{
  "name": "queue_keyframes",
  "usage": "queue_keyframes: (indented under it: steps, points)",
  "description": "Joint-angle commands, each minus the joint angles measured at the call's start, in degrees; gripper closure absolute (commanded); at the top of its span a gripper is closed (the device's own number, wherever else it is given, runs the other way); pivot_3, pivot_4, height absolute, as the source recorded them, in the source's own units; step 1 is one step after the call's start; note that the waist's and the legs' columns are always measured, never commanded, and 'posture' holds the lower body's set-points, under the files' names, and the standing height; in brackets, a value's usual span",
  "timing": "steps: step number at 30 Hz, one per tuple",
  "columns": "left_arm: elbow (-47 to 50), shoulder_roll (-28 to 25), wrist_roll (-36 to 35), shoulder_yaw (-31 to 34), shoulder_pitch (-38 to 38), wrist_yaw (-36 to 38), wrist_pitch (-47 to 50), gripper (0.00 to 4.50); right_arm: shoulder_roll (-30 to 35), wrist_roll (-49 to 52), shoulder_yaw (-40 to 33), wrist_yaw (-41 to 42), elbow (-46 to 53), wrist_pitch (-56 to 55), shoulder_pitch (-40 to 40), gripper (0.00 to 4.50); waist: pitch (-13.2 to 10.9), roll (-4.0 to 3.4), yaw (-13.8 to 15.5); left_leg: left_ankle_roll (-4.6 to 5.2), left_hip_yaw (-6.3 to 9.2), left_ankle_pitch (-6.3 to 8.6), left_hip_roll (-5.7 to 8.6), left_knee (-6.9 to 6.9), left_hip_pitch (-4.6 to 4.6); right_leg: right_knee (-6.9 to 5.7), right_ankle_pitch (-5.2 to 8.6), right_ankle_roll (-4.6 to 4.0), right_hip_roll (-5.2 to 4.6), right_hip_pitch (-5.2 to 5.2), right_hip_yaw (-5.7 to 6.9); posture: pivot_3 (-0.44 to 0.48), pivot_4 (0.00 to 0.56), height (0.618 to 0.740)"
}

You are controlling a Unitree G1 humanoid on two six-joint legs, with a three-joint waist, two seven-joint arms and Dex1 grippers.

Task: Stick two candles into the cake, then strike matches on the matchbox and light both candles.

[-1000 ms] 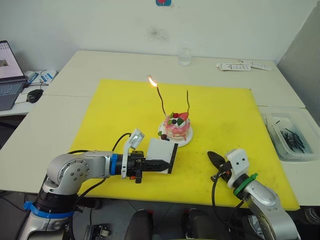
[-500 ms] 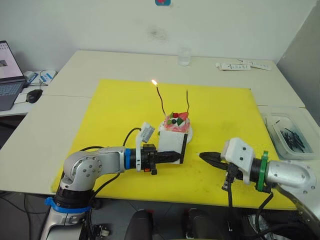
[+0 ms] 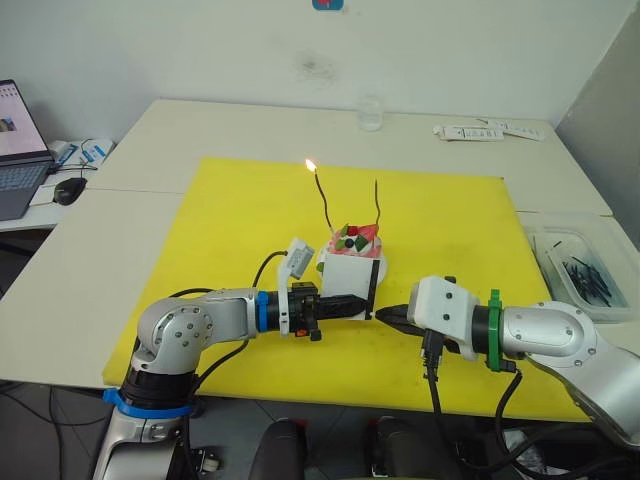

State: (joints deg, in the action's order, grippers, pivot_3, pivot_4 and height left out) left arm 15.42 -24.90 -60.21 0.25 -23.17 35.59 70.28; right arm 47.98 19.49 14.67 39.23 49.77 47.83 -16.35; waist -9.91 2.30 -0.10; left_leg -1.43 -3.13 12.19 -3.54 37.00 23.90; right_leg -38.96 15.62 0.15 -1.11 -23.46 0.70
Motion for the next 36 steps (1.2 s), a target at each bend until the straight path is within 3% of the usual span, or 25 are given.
queue_keyframes:
  steps: [1,15,19,25,33,36]
  points:
    - [1.3,0.2,-0.3,0.1,-0.5,0.4,-0.7,4.50,-0.5,-1.3,0.0,-0.7,0.3,-1.2,-0.6,4.49,0.0,0.00,0.0,0.00,0.00,0.00,0.00,0.00,0.00,0.00,0.00,0.00,0.00,0.00,0.00,0.000,0.150,0.706]
    - [2.8,2.5,-2.6,-0.2,-0.1,-0.4,0.1,4.50,-2.8,-5.3,4.4,-1.0,-1.7,-1.7,-1.8,4.49,0.0,0.00,0.0,0.00,0.00,0.00,-0.02,0.00,0.00,0.00,0.00,0.00,0.00,0.00,0.00,0.000,0.150,0.706]
    - [2.6,5.4,-2.9,0.7,-3.3,-2.1,-1.3,4.50,-2.4,-6.1,8.9,3.6,-5.4,-4.5,-2.2,4.49,0.0,0.00,0.0,0.00,0.00,0.00,-0.01,0.00,0.00,0.00,0.00,0.00,0.00,0.00,0.00,0.000,0.150,0.706]
    - [2.0,-1.5,-1.0,5.6,-11.9,1.2,-4.1,4.50,4.6,-3.6,6.0,12.2,-3.1,-8.2,1.7,4.49,-0.1,0.09,0.3,0.00,0.02,0.00,0.06,0.03,0.14,0.03,-0.01,0.02,0.10,-0.05,0.07,0.000,0.150,0.706]
    - [7.6,-8.0,-2.4,4.9,-6.0,5.1,-3.3,4.50,2.6,-0.5,0.6,10.6,-2.3,-4.9,0.6,4.49,-0.1,0.11,-0.4,-0.01,0.06,0.00,-0.08,-0.04,0.00,-0.02,0.05,0.07,0.00,-0.03,0.04,0.000,0.150,0.706]
    - [7.9,-11.8,-2.1,4.6,-1.4,8.1,-2.7,4.50,2.5,1.8,-5.2,9.5,-2.3,-2.2,-1.7,4.49,-0.1,0.07,-0.5,-0.01,-0.01,0.00,-0.08,-0.03,-0.05,-0.04,0.04,0.06,0.00,-0.03,-0.01,0.000,0.150,0.706]
